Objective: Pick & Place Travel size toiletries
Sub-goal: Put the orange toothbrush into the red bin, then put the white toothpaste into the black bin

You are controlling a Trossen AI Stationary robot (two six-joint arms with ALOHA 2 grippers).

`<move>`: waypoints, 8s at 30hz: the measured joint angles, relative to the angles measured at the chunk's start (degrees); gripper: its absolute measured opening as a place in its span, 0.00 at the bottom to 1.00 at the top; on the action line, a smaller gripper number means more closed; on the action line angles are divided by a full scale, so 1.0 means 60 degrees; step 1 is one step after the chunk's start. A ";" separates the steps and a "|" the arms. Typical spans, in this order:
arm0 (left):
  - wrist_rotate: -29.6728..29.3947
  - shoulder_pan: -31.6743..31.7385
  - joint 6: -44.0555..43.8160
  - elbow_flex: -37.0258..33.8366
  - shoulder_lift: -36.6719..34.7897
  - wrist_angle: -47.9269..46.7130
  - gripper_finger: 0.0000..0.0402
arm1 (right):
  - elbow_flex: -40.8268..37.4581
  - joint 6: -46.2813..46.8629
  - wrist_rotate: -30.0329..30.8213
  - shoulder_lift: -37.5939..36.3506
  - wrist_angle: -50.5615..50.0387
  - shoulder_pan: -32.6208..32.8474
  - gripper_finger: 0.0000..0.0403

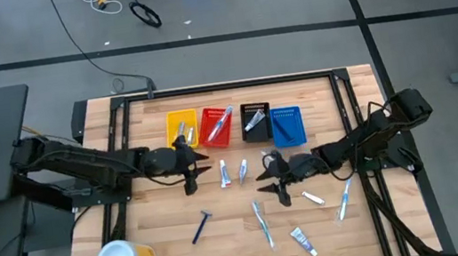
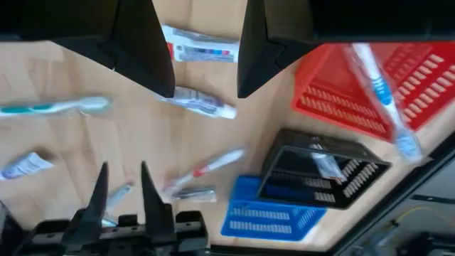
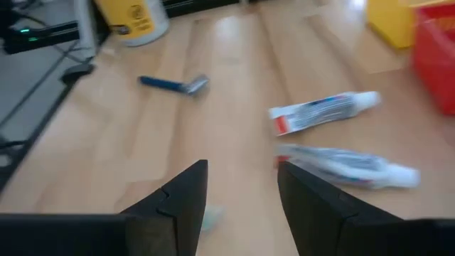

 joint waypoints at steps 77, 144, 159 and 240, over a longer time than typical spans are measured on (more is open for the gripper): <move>0.0001 -0.0003 -0.1180 -0.0007 0.0003 -0.0043 0.40 | -0.0036 0.2895 0.3145 -0.0590 -0.5393 0.0402 0.04; 0.0402 0.1406 -0.0604 0.0110 0.2357 0.5975 0.07 | 0.1111 -0.2689 -0.0713 -0.0299 0.0818 -0.2572 0.20; 0.1886 0.4643 -0.0892 0.0952 0.2349 0.2238 0.10 | 0.1111 -0.1315 0.1042 -0.0302 -0.2011 -0.2593 0.25; 0.0366 0.2495 -0.0043 0.3088 0.1985 -0.3991 0.29 | 0.1111 -0.1025 0.0376 -0.3559 -0.6823 -0.0490 0.45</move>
